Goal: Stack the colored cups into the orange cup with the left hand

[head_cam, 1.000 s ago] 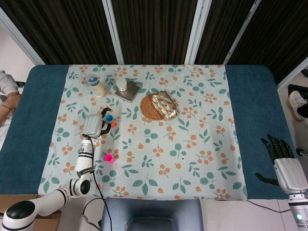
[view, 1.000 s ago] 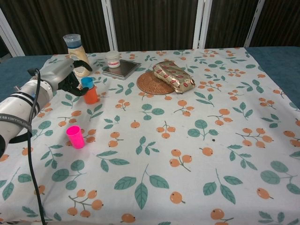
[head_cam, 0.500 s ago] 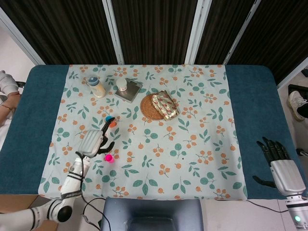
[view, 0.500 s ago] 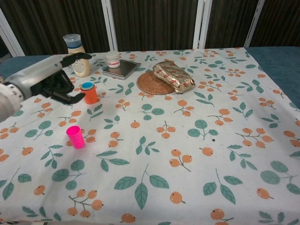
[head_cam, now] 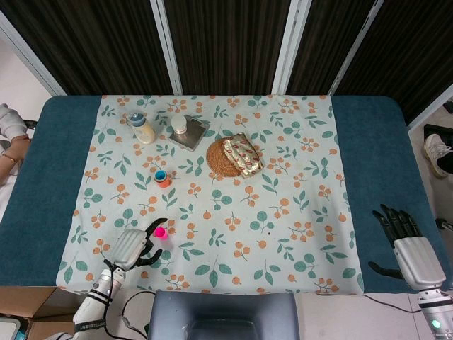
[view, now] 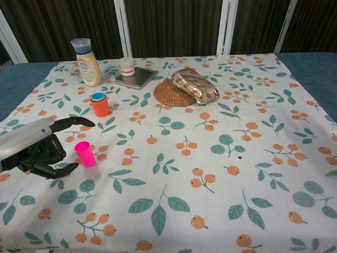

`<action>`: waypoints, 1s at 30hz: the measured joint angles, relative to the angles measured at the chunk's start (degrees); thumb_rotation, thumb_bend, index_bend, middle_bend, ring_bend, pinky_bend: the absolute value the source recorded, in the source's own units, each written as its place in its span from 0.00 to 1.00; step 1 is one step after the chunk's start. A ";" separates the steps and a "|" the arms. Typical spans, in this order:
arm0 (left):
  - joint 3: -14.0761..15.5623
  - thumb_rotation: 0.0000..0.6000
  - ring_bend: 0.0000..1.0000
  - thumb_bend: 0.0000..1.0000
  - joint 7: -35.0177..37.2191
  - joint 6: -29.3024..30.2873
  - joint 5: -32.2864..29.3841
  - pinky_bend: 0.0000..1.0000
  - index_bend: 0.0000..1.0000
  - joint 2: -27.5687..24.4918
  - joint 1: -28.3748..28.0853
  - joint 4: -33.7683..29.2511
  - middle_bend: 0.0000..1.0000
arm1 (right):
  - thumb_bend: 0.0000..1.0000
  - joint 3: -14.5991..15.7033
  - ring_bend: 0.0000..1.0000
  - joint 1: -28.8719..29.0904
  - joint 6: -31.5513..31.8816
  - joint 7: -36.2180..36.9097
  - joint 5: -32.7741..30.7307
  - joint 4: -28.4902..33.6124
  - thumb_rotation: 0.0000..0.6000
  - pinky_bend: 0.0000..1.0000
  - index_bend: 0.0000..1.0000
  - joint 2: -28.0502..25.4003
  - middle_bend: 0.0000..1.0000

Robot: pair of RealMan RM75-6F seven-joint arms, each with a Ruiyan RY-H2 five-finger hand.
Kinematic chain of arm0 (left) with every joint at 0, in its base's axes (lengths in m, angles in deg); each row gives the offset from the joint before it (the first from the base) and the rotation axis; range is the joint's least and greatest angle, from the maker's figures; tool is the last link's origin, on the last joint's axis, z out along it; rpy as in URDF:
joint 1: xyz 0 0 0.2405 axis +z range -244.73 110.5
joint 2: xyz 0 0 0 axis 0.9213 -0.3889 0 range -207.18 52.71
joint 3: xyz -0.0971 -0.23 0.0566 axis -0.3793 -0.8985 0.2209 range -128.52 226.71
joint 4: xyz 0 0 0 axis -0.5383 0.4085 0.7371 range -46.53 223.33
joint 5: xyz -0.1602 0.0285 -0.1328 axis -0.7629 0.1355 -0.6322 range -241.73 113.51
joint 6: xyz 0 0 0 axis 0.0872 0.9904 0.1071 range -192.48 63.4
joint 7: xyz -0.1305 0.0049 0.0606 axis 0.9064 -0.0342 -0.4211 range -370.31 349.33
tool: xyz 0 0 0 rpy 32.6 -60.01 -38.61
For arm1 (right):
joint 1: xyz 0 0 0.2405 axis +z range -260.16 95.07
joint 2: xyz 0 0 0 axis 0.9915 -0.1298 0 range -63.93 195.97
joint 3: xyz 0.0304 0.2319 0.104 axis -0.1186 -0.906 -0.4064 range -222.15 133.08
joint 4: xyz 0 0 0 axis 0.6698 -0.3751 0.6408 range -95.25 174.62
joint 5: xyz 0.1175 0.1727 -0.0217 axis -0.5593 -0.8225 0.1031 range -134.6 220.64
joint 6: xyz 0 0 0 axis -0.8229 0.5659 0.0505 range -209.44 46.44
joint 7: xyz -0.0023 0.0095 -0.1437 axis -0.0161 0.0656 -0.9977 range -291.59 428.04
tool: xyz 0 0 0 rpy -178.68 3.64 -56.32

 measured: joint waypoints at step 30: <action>-4.89 1.00 1.00 0.38 4.04 -2.97 -2.19 1.00 0.64 7.54 -1.11 12.12 1.00 | 0.19 -0.37 0.00 -0.11 0.37 -0.41 -0.69 -0.06 1.00 0.00 0.00 0.18 0.00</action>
